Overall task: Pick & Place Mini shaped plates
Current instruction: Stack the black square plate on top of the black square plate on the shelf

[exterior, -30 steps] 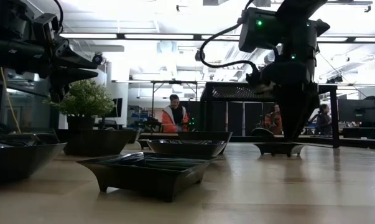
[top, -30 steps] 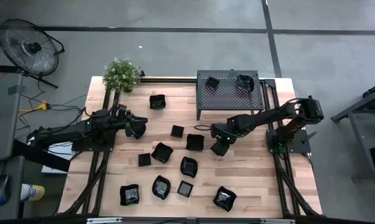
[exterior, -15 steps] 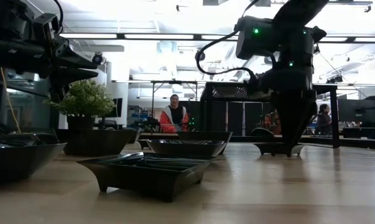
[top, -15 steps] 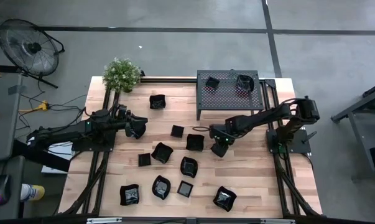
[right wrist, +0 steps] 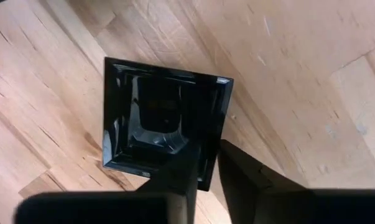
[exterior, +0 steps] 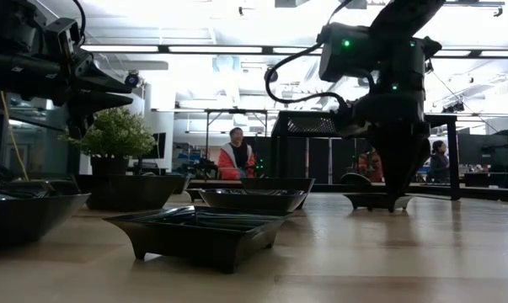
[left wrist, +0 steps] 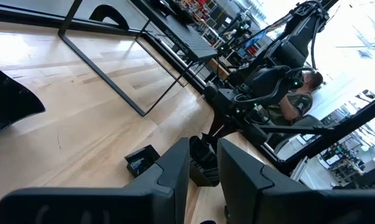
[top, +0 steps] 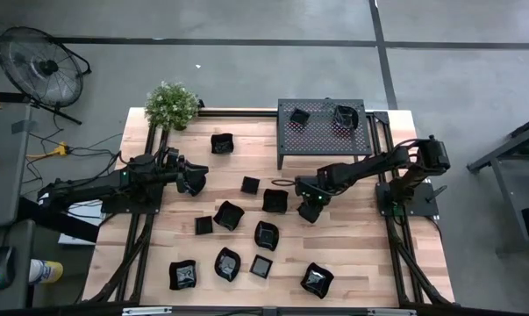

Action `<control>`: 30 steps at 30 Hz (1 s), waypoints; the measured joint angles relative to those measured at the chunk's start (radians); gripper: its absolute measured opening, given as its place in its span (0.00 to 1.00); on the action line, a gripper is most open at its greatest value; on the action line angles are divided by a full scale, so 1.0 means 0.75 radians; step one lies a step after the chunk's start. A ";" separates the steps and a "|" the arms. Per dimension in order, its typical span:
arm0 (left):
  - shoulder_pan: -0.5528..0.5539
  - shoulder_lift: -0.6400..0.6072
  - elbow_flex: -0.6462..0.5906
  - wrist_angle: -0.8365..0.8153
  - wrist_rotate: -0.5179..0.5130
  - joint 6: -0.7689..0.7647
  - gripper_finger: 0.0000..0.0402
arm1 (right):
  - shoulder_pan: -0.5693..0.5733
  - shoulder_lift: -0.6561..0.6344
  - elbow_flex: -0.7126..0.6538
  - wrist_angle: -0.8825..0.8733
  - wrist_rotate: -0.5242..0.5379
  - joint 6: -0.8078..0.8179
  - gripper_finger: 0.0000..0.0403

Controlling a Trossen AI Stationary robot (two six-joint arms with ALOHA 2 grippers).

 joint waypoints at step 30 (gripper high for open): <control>0.000 0.000 0.000 0.000 0.000 0.000 0.20 | -0.005 -0.526 0.002 0.006 -0.016 0.245 0.00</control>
